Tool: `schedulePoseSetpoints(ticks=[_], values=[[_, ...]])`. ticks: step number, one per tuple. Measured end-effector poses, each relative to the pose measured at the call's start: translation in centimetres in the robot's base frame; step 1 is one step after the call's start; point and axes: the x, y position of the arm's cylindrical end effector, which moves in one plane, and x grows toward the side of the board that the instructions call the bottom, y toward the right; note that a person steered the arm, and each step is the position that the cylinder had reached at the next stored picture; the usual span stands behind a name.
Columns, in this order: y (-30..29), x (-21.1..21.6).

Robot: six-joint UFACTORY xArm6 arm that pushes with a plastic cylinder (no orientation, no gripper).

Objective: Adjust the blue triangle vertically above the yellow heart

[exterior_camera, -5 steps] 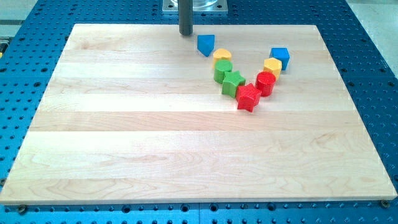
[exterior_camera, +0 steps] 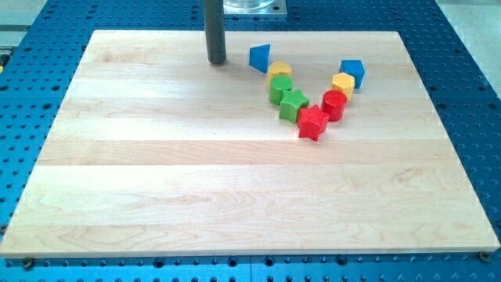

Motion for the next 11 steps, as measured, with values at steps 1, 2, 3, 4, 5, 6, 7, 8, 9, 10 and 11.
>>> schedulePoseSetpoints(ticks=[1,2,3,4,5,6,7,8,9,10,11], values=[[4.7,-1.3],[7.9,-2.7],[8.1,-2.7],[10.3,-2.7],[8.8,-2.6],[4.3,-2.6],[0.6,-2.6],[-2.6,-0.2],[-1.2,2.4],[2.0,2.4],[5.4,1.0]])
